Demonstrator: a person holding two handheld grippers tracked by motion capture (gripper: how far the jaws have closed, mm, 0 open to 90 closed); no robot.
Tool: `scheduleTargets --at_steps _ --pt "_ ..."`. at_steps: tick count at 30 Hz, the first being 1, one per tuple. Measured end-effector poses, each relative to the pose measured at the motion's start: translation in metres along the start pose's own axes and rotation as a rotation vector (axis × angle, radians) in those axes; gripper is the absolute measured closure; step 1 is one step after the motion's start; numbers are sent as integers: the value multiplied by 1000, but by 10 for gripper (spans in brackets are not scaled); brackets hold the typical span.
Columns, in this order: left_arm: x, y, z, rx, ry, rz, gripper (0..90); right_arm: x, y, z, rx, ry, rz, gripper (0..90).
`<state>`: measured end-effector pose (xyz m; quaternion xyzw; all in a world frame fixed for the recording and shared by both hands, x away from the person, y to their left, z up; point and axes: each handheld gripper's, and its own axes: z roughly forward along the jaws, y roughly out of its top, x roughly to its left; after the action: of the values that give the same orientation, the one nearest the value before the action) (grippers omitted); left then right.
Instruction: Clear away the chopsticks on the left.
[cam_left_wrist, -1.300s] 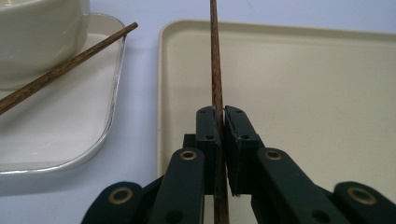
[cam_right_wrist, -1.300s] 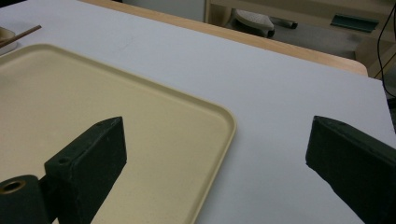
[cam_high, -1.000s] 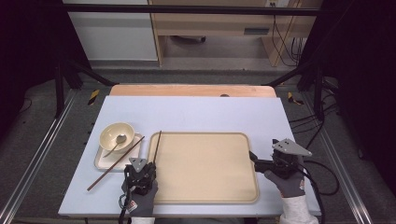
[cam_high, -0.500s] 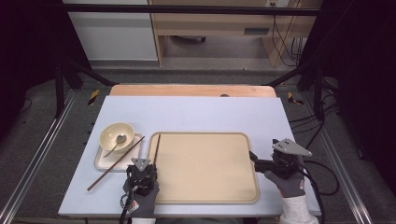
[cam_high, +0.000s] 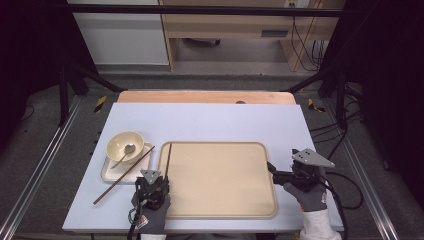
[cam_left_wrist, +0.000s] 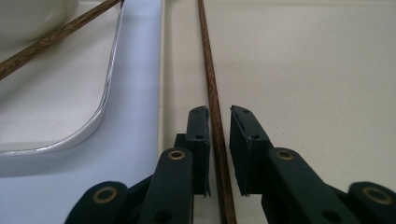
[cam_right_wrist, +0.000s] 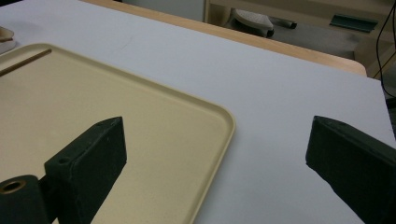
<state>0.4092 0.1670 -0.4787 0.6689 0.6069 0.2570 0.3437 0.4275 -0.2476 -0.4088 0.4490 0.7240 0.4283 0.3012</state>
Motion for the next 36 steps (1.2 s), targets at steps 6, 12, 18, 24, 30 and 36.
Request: scheduleTargets --at_steps 6,12,18,24,30,36 --pt "5 7 -10 -43 -68 5 701 -1 0 0 -1 -1 -1 52" --pt "9 21 -23 -64 -194 52 542 -2 1 -3 -9 -2 6 51" --pt "7 37 -33 -87 -268 145 391 -2 1 -4 -9 -4 9 49" --pt "9 51 -41 -90 -304 262 301 -3 1 -6 -19 -5 14 49" --pt "20 56 -44 -70 -324 323 259 -3 1 -6 -18 -4 14 49" --pt "35 47 -42 -64 -341 384 237 -3 1 -5 -13 -7 9 49"
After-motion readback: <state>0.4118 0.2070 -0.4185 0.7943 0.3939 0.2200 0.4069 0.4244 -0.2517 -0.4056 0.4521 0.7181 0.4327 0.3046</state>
